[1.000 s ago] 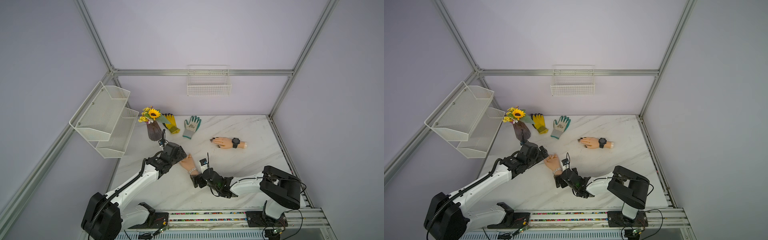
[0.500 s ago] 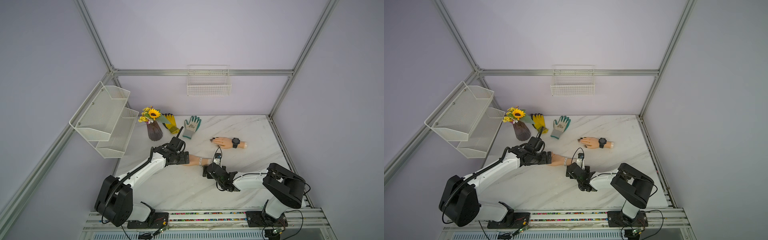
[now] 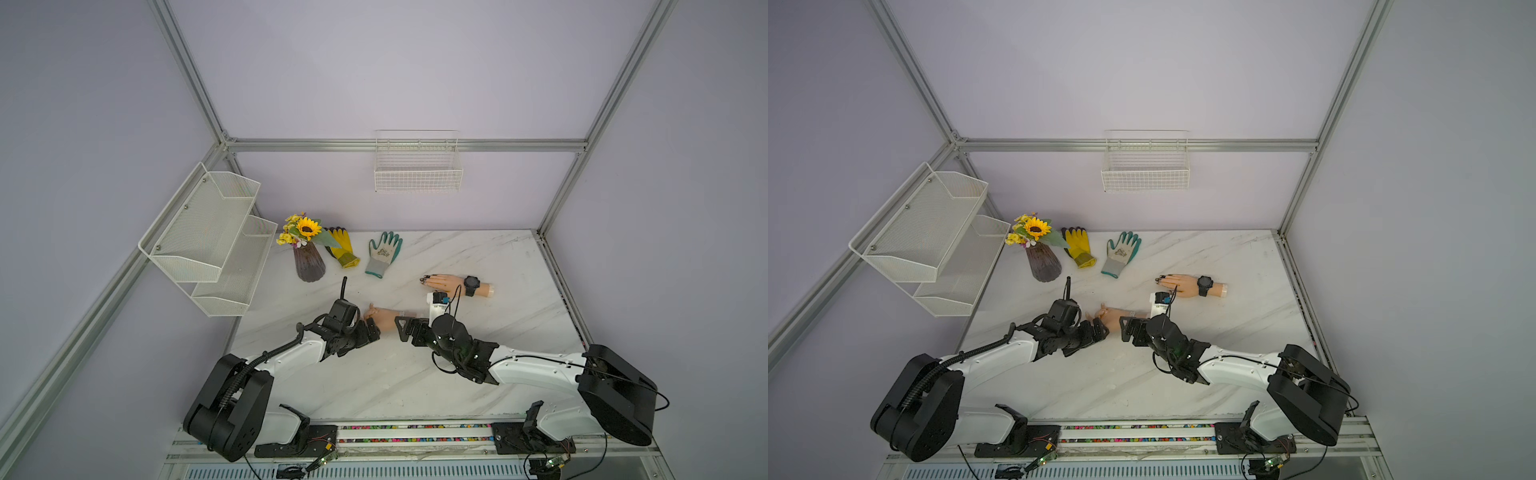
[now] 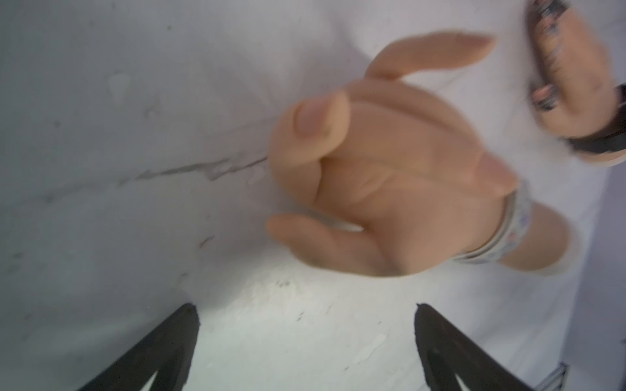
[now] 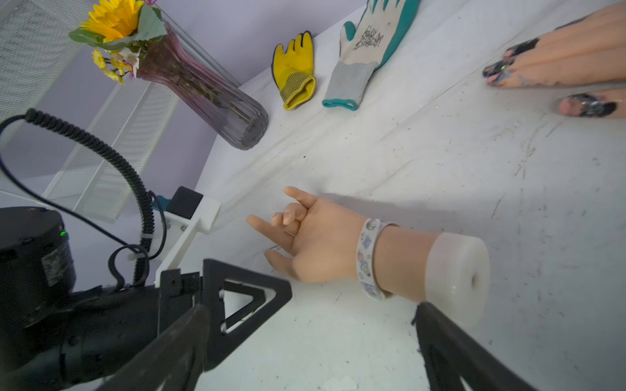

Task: Take off the watch
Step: Adjust the hand at the center of the board.

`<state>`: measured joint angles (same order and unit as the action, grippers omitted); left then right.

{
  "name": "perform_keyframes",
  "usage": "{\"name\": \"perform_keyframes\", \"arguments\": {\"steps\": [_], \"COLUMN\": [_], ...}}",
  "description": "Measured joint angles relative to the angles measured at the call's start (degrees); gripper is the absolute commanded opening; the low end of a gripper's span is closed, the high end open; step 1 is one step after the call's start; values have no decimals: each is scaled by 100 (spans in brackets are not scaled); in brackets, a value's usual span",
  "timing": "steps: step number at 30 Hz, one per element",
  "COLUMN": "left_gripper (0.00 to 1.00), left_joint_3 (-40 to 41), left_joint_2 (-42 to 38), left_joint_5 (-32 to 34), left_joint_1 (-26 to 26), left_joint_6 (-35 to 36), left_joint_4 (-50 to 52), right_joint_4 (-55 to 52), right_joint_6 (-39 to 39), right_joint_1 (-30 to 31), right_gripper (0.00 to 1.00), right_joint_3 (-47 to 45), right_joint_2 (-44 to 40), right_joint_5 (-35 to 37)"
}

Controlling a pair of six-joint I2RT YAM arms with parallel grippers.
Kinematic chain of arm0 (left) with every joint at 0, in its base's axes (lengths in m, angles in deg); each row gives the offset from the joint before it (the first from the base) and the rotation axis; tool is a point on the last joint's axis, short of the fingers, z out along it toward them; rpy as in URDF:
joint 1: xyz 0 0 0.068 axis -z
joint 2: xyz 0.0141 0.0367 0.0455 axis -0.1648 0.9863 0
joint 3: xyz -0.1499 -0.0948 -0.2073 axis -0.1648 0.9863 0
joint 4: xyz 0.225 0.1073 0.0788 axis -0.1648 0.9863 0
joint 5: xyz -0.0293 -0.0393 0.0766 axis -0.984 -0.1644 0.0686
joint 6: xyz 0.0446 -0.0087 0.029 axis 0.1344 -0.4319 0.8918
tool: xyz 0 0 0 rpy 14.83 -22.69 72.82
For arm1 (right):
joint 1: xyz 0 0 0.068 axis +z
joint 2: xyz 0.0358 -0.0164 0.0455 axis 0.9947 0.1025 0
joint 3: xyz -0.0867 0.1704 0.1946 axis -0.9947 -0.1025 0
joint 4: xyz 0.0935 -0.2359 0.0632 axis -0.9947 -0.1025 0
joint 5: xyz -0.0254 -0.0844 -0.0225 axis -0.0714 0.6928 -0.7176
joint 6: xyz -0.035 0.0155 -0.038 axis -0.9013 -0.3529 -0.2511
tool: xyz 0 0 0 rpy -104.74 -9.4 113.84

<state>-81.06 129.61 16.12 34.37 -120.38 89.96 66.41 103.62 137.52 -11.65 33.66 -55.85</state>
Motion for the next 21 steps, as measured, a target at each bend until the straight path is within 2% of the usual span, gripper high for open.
{"name": "perform_keyframes", "arguments": {"steps": [3, 9, 12, 18, 21], "left_gripper": [100, 100, 90, 77, 65], "left_joint_3": [260, 577, 636, 970, 1001], "left_joint_2": [72, 157, 570, 1410, 1604], "left_joint_5": [-151, -149, -243, -413, -435], "left_joint_1": [-11, -11, -13, -2, 4], "left_joint_6": [-573, -1578, -2127, -3117, -3305], "left_joint_4": [-872, -1814, -2643, -4634, -4966], "right_joint_4": [4, 42, 42, 149, 103], "right_joint_6": [-7, -9, -17, -66, -323], "right_joint_1": [-2, -282, -463, -584, -684], "right_gripper": [97, 97, 97, 97, 97], "right_joint_3": [122, 181, 223, 393, 529], "right_joint_2": [2, 13, 63, 323, 522], "right_joint_5": [-131, -278, -332, -514, -605]}}
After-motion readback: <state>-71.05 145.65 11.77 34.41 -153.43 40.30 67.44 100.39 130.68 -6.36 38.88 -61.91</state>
